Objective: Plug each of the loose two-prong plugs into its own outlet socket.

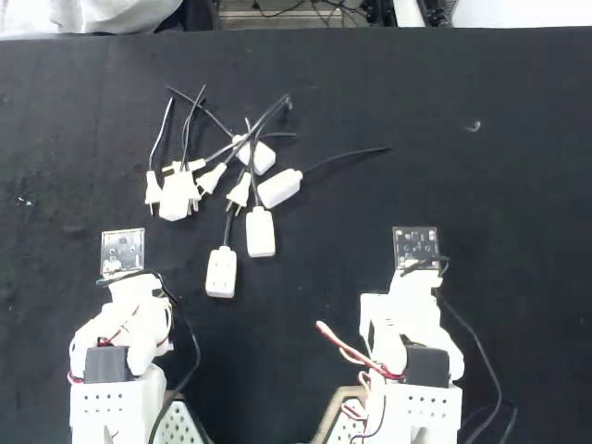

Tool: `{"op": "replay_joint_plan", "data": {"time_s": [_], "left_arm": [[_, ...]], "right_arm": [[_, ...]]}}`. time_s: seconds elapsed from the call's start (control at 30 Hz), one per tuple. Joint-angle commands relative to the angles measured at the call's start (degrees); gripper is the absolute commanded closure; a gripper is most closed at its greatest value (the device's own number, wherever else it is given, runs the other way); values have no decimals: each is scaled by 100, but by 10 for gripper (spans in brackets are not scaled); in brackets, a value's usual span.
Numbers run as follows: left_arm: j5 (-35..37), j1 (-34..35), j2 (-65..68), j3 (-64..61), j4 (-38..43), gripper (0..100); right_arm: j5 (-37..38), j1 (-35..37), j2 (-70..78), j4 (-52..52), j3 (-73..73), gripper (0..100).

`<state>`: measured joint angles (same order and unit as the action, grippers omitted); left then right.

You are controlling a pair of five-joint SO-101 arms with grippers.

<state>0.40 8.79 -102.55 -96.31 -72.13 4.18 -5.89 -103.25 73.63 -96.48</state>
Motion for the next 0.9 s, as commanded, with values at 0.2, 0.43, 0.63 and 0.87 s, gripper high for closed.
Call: {"op": "replay_joint_plan", "data": {"time_s": [0.2, 0.43, 0.63, 0.87], "left_arm": [[35, -57, -53, -110, -9, 970], [0, -84, -62, -110, 44, 967], [-9, -101, -70, -110, 1266, 967], [-1327, 470, -70, -101, 3024, 966]], "right_arm": [[-70, 44, -347, 44, -13, 987], [-70, 53, -347, 35, -13, 987], [-18, 18, -356, -1143, -13, 986], [185, 9, -356, -2743, 286, 953]]}}
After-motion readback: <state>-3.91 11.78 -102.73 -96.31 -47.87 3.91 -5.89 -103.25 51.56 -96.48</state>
